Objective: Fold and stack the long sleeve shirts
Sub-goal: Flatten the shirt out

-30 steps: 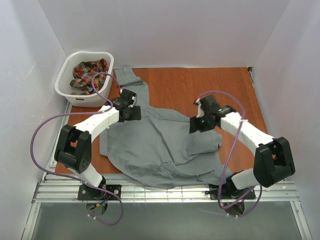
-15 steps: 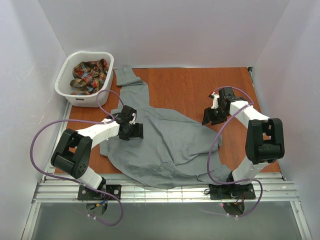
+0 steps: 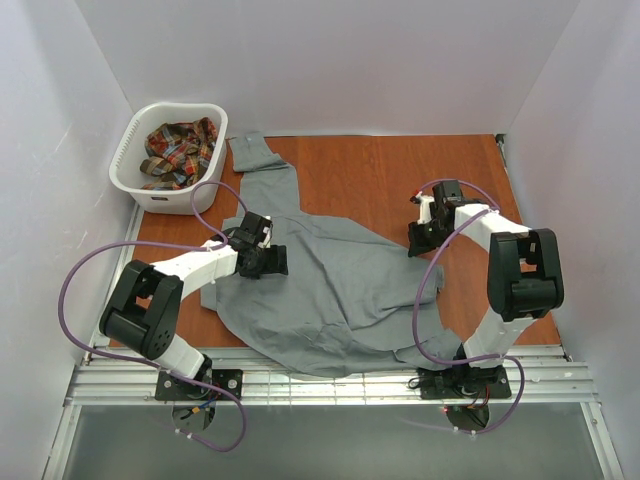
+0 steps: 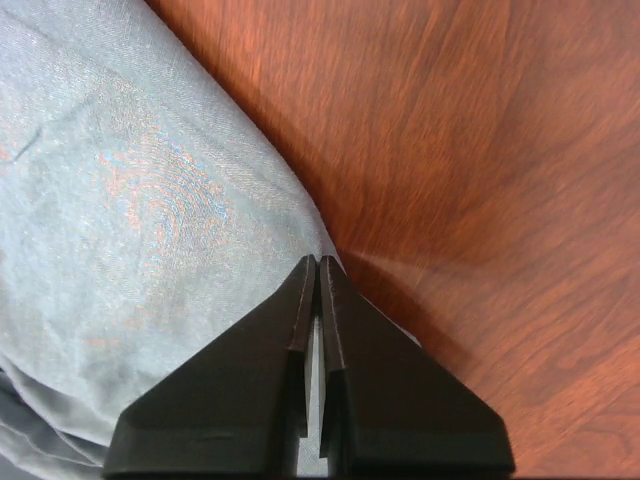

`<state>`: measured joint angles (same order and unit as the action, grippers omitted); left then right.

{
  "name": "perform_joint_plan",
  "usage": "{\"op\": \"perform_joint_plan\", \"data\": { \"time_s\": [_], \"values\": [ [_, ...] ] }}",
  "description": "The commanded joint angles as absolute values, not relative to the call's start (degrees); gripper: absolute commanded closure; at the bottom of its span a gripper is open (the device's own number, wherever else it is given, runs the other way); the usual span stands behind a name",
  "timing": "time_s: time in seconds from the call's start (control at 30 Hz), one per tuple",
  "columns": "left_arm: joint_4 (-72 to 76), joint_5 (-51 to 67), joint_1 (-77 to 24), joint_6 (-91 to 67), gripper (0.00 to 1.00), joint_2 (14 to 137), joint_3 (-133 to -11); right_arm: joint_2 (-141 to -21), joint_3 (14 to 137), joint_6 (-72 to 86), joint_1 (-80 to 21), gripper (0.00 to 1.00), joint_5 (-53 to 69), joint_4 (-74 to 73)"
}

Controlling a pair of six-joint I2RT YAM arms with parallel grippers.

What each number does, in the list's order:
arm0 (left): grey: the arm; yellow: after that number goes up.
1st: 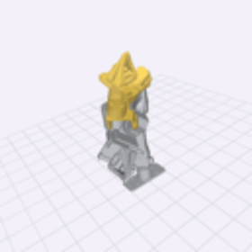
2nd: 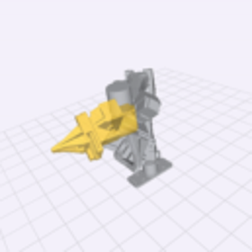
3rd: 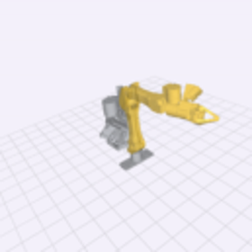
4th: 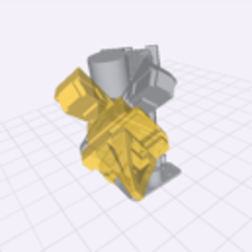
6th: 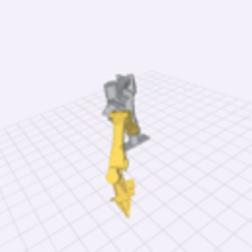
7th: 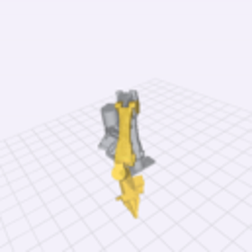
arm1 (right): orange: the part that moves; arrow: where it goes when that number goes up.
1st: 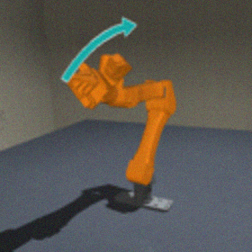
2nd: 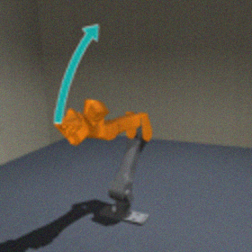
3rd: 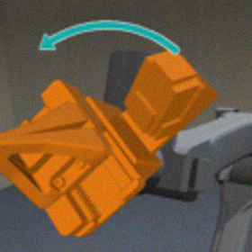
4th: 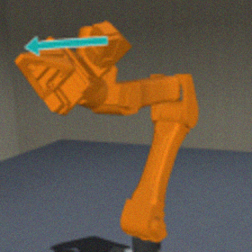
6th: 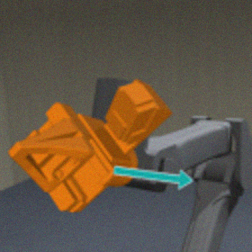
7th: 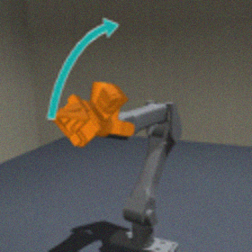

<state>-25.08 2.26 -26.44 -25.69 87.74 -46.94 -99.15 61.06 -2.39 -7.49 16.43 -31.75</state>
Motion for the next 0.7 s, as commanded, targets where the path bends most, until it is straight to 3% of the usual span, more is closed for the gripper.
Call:
{"op": "perform_joint_plan", "data": {
  "time_s": [0.0, 0.13, 0.3, 0.5, 0.6, 0.67],
  "values": [
    [-24.8, 2.3, -26.4, -25.8, 0.16, 87.4, -45.3, -99.8, 60.9, -4.0, -8.7, 0.99, 14.8, -30.8],
    [-24.8, 0.8, -26.4, -25.9, 0.16, 87.2, -45.2, -94.8, 62.0, -4.2, -13.1, 0.99, 2.8, -31.4],
    [-25.1, 0.7, -26.4, -26.2, 0.16, 87.4, -45.3, -83.9, 61.5, -1.9, -26.5, 0.99, -24.3, -28.8],
    [-25.4, -1.8, -26.4, -26.5, 0.16, 87.5, -45.2, -85.1, 55.8, 4.0, -41.5, 0.96, -17.2, -35.9],
    [-25.4, -1.6, -26.4, -26.5, 0.16, 87.6, -45.1, -88.4, 54.1, 7.5, -50.2, 0.89, -13.3, -41.0],
    [-25.4, -1.6, -26.4, -26.6, 0.16, 87.8, -45.1, -88.9, 54.5, 9.5, -54.5, 0.76, -7.7, -43.2]
  ]
}}
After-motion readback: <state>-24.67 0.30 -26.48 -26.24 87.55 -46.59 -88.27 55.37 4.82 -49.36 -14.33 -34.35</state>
